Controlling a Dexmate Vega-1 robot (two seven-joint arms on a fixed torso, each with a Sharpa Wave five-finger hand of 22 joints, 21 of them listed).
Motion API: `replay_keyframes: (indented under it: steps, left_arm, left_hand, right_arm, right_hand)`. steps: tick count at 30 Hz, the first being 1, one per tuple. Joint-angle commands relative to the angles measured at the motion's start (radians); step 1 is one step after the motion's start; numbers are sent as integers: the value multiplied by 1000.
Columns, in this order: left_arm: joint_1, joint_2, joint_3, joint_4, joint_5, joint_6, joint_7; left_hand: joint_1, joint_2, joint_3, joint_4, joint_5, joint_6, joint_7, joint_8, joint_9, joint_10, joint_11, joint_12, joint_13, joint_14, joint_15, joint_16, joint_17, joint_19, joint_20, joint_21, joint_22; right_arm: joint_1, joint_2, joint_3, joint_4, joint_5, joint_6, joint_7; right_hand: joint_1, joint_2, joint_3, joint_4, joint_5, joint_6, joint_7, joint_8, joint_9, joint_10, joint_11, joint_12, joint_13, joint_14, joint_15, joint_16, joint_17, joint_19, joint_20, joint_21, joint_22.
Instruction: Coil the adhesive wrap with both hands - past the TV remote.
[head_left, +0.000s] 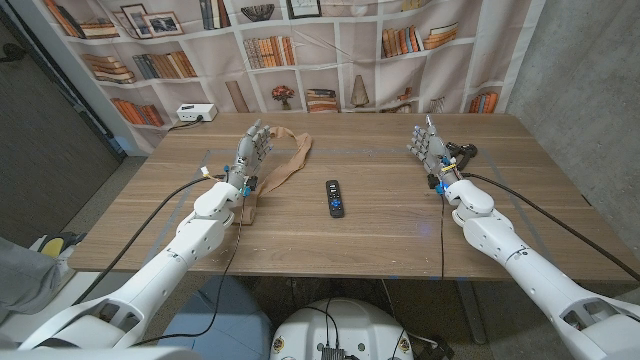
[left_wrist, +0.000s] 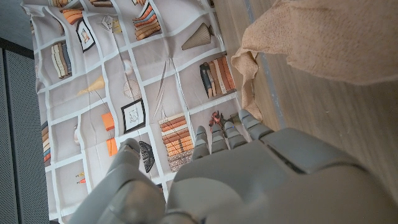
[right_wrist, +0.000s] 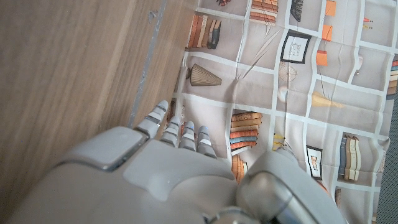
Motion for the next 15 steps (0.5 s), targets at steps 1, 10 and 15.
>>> replay_keyframes:
  steps: [1,10,15]
  left_arm:
    - [20,-74,-102,1,94,48,-69]
    - [40,-114,-158,-18,140,56,-94]
    - [46,-129,-176,-16,153,62,-105]
  left_hand:
    - [11,0,3,-1,4,10,0,5,2,6,1,5,3,-6,2,6,3,12,-1,3,2]
    - [11,2,3,-2,4,11,0,5,2,7,3,6,3,-7,1,6,3,13,0,0,2]
    - [11,3,3,-3,4,11,-1,5,2,10,-1,7,3,-8,0,6,3,13,0,-2,2]
  right_arm:
    - [-23,82,101,-14,-78,-52,46]
    - [-38,111,146,-38,-121,-79,64]
    - [-40,119,158,-42,-139,-80,73]
  right_hand:
    - [10,0,-6,0,4,2,9,5,5,3,8,6,3,-10,-3,5,5,9,1,6,5]
    - [10,1,-7,0,4,3,8,6,5,5,9,7,3,-11,-3,5,4,9,0,7,5]
    - [15,0,-6,-4,3,-7,19,3,5,12,31,10,3,-13,3,4,3,8,0,7,5]
